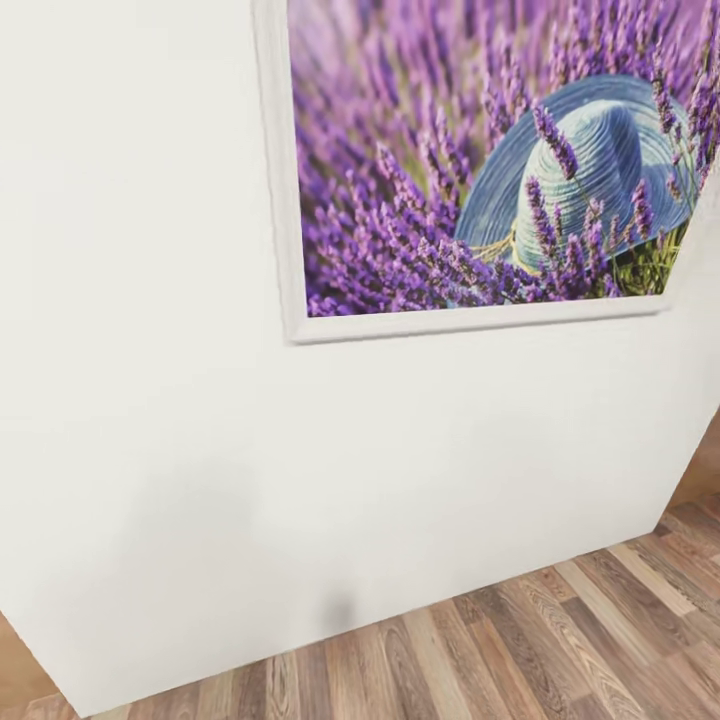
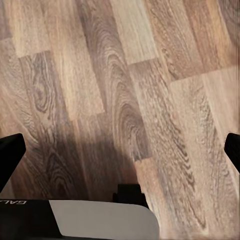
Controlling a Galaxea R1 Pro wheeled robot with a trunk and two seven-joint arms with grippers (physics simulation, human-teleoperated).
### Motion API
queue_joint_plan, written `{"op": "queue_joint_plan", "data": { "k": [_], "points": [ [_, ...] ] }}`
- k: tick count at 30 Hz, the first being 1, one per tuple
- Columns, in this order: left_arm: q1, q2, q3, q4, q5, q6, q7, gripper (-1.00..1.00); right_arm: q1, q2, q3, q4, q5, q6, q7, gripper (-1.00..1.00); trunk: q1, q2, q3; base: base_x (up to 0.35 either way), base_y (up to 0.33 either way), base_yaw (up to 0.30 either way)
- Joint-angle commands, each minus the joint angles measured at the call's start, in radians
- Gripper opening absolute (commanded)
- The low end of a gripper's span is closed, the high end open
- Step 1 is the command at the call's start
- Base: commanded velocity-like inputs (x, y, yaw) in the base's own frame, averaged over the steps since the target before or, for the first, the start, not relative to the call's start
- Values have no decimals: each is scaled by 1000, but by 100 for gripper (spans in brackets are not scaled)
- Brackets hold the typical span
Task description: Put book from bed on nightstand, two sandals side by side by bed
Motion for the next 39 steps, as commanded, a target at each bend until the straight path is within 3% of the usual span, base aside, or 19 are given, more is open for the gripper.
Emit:
{"op": "queue_joint_plan", "data": {
  "k": [1,39],
  "points": [
    [0,0,0,0,9,-2,0,100,-1,0,1,1,0,-3,0,100,0,-1,-1,0,0,-283],
    [0,0,1,0,9,-3,-1,100,-1,0,1,1,0,-3,0,100,0,-1,-1,0,0,-283]
  ]
}}
